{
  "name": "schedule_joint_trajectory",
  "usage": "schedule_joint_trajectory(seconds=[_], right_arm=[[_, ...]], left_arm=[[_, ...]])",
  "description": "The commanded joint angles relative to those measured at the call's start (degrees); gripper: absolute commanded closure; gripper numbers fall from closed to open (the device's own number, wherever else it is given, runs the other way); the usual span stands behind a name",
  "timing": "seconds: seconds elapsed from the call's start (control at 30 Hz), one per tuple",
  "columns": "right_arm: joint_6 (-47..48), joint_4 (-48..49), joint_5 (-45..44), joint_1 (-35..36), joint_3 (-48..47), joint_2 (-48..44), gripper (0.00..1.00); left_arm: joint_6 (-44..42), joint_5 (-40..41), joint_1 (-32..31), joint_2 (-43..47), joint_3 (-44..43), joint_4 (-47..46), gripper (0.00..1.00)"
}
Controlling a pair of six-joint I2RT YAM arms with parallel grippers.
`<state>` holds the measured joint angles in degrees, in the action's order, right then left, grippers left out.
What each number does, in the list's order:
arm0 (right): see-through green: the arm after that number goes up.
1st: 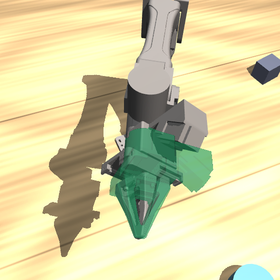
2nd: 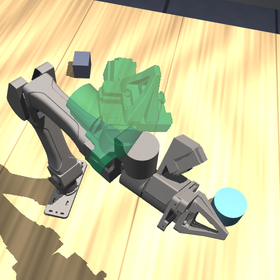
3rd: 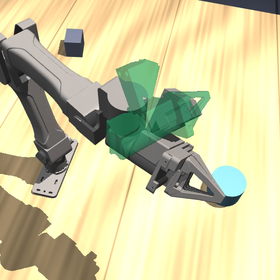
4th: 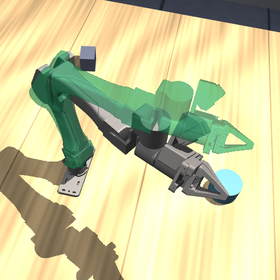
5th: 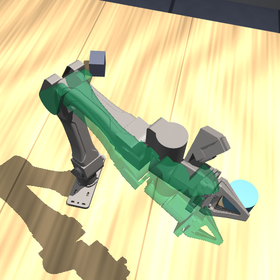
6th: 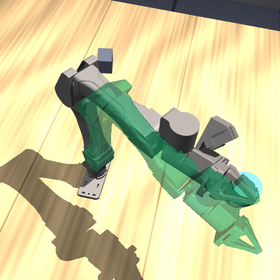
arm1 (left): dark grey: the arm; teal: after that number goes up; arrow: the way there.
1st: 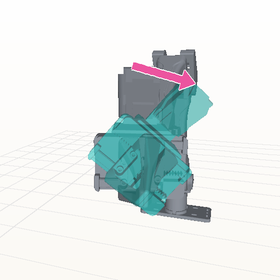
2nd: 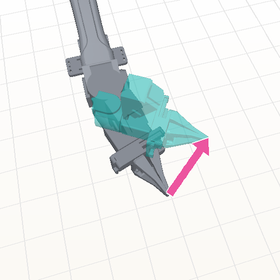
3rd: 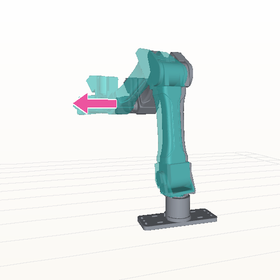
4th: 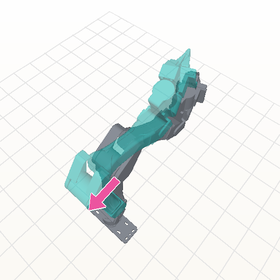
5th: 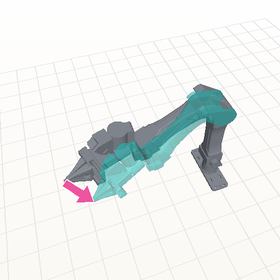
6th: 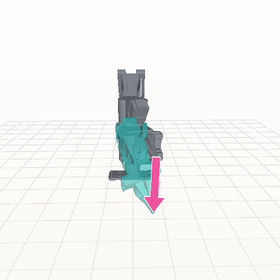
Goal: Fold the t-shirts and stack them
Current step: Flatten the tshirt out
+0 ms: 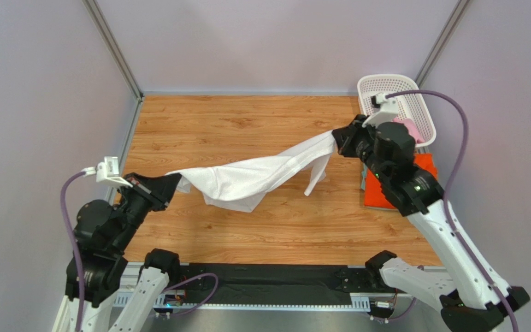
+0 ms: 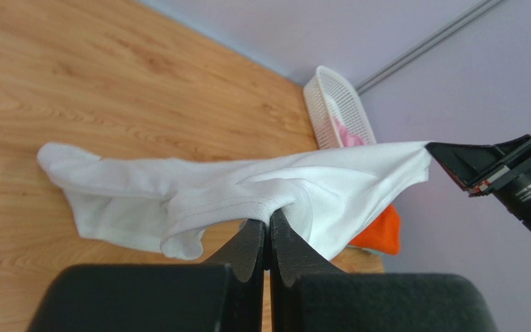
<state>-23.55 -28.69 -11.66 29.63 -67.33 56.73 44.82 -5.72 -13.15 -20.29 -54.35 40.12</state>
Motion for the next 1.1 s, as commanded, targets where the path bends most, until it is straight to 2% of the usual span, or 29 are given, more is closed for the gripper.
schedule_joint_trajectory(seconds=[0.0, 0.27, 0.4, 0.53, 0.67, 0.8, 0.9, 0.93, 1.07], right_arm=[[2.02, -3.39, 6.98, 0.43, -6.13, -5.65, 1.00], [3.60, -10.24, 14.38, 0.43, -25.11, -8.48, 1.00], [5.35, -11.92, 17.81, 0.61, -33.98, -6.64, 1.00], [8.33, -12.62, 14.32, 0.52, -38.22, -2.51, 1.00], [11.15, -12.10, 8.51, 0.35, -37.96, 3.63, 1.00], [15.11, -11.31, 2.18, -1.32, -41.12, 11.98, 1.00], [16.69, -9.29, 5.14, -5.62, -48.40, 20.15, 1.00], [17.48, -8.41, 6.55, -6.68, -50.86, 24.26, 1.00], [18.72, -9.28, 9.45, -9.49, -67.02, 33.78, 1.00]], left_arm=[[-1.13, -2.01, -0.12, 0.34, -7.95, 0.40, 1.00], [-2.10, -7.02, -0.12, -6.58, -28.68, -1.27, 1.00], [-1.84, -9.05, -0.12, -10.55, -34.24, -1.36, 1.00], [-2.63, -7.74, -0.12, -14.76, -36.36, -1.45, 1.00], [-2.89, -6.68, -0.12, -23.00, -33.81, -2.06, 1.00], [-5.87, -1.50, -0.04, -33.12, -35.03, -3.90, 1.00], [-7.90, -0.87, 2.68, -43.05, -42.92, -3.04, 1.00], [-7.82, -2.09, 3.91, -48.12, -48.86, -2.68, 1.00], [-3.43, -14.10, 11.37, -59.31, -63.66, -2.76, 1.00]])
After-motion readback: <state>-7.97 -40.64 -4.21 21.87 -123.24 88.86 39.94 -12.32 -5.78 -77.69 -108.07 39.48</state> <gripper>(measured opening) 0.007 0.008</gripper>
